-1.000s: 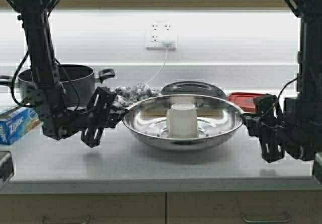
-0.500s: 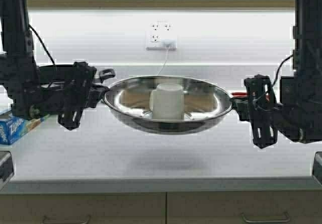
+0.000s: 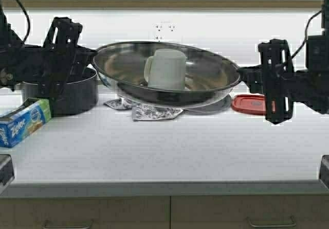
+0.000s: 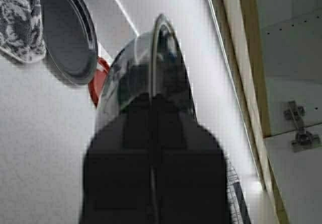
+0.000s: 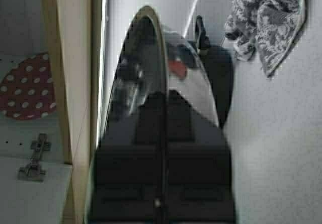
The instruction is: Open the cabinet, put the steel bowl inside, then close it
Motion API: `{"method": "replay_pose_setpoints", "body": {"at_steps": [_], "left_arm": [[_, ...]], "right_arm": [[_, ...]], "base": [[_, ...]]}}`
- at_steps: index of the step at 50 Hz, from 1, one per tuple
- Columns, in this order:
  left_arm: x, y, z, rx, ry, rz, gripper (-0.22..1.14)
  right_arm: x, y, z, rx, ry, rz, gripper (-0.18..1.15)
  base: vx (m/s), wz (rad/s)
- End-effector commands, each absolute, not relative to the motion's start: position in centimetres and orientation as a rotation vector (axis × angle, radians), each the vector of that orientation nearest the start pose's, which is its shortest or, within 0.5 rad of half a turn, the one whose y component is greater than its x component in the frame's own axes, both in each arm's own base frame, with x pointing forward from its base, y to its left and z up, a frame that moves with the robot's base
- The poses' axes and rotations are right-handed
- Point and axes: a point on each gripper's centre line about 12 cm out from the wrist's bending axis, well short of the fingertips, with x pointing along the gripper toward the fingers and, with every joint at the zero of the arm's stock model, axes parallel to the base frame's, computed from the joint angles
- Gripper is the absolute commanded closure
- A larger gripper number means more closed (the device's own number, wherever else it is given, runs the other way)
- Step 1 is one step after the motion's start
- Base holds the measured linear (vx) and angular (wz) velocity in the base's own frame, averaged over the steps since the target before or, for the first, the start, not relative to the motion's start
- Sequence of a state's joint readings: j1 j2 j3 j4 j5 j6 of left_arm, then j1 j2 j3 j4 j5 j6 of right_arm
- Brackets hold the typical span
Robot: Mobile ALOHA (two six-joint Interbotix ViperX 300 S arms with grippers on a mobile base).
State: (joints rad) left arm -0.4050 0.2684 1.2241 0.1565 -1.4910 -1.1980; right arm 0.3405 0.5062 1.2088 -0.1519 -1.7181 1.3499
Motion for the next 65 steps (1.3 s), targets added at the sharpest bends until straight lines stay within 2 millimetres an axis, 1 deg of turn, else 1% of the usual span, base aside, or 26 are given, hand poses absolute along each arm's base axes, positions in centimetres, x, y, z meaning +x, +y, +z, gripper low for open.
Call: {"method": "replay_pose_setpoints", "body": {"at_steps": [1, 11, 19, 29, 42, 47, 55, 61, 65], "left_arm": [[23.0, -13.5, 11.8, -1.148, 0.328, -0.572, 0.90], [22.0, -13.9, 13.2, -1.146, 0.324, -0.599, 0.89], [22.0, -14.2, 14.6, -1.144, 0.315, -0.589, 0.89], [21.8, -14.9, 16.5, -1.135, 0.322, -0.609, 0.89], [21.5, -14.9, 18.8, -1.154, 0.305, -0.592, 0.89], [21.7, -14.9, 20.2, -1.153, 0.300, -0.591, 0.89], [22.4, -15.3, 23.5, -1.144, 0.299, -0.581, 0.89], [23.2, -15.7, 25.6, -1.126, 0.302, -0.565, 0.89], [23.8, -16.0, 26.5, -1.119, 0.300, -0.557, 0.89]], "right_arm": [[23.8, 11.8, 9.2, 1.340, 0.302, 0.517, 0.91], [23.2, 12.2, 11.5, 1.341, 0.265, 0.575, 0.90], [23.2, 12.3, 13.4, 1.341, 0.226, 0.600, 0.90], [23.0, 12.8, 15.6, 1.326, 0.225, 0.625, 0.90], [23.0, 13.0, 18.7, 1.327, 0.215, 0.640, 0.90], [23.2, 13.1, 20.0, 1.342, 0.217, 0.641, 0.90], [23.7, 13.3, 22.2, 1.330, 0.210, 0.644, 0.90], [24.6, 13.7, 24.6, 1.317, 0.191, 0.645, 0.90], [25.2, 13.9, 26.2, 1.311, 0.179, 0.646, 0.90]], "base": [[-0.01, 0.01], [-0.02, 0.00], [-0.02, 0.00], [-0.02, 0.00], [-0.01, 0.00], [0.00, 0.00], [0.00, 0.00], [0.01, -0.01], [0.01, -0.01]]}}
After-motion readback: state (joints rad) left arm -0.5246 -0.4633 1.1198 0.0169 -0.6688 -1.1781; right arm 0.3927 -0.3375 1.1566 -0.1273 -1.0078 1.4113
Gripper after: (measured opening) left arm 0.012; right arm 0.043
